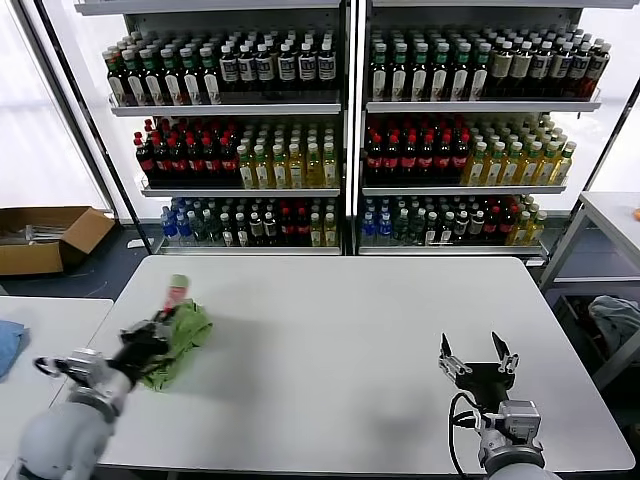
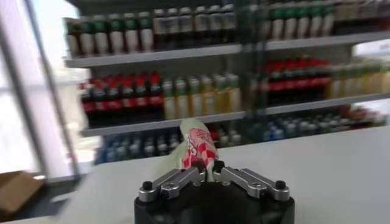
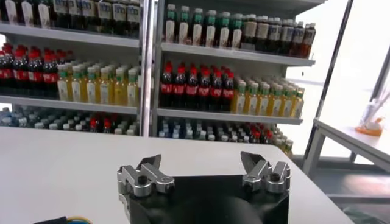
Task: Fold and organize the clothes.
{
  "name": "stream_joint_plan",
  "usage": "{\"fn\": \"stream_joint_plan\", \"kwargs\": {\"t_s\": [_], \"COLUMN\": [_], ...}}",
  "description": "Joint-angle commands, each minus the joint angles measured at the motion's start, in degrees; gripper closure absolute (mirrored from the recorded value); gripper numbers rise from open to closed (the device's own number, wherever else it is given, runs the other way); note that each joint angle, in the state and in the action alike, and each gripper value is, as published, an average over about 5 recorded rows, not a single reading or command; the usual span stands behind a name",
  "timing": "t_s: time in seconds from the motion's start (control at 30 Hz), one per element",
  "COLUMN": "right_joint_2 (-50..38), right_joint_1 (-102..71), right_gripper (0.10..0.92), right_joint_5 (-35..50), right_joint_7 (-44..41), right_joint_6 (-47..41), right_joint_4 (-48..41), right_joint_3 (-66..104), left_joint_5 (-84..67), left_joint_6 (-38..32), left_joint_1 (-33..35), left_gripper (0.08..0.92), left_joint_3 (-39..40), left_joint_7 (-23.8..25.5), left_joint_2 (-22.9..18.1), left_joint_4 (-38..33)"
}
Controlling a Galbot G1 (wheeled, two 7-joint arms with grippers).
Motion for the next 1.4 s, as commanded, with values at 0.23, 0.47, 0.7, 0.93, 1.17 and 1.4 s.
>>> {"fn": "stream_joint_plan", "kwargs": {"t_s": [0.23, 0.47, 0.7, 0.93, 1.17, 1.4], "right_joint_2": [3.33, 3.51, 3.53, 4.16, 3.85, 5.36], "right_joint_1": [-3.49, -3.26, -1.91, 1.09, 9.39, 18.22], "right_gripper": [0.203, 0.203, 0.203, 0.203, 0.203, 0.203], "right_joint_5": [-4.12, -4.4, -3.65, 5.74, 26.36, 32.64], "right_joint_7": [-0.07, -0.03, 0.32, 1.59, 7.1, 12.57], "right_joint_6": [0.19, 0.03, -1.13, -3.68, -6.95, -6.96], "right_joint_4": [0.99, 0.74, -0.55, -1.95, -5.37, -14.41], "right_joint_3": [-0.53, -0.92, -2.41, -4.78, -12.25, -19.32], "left_joint_5": [16.42, 12.01, 3.98, -2.54, 3.51, 4.49], "left_joint_6": [5.52, 5.0, 1.03, -0.5, 1.01, 2.28], "left_joint_1": [-4.15, -8.21, -10.78, -9.89, -8.26, -5.67], "left_gripper": [0.886, 0.886, 0.841, 0.647, 0.448, 0.244], "left_joint_3": [32.77, 30.59, 30.66, 29.44, 17.89, 10.02], "left_joint_7": [-4.46, -5.31, -5.04, -7.21, -10.58, -11.95], "left_joint_2": [-20.24, -20.43, -21.47, -21.5, -15.72, -11.94], "left_joint_4": [-2.33, 0.49, 1.59, -2.97, -4.42, -5.35]}}
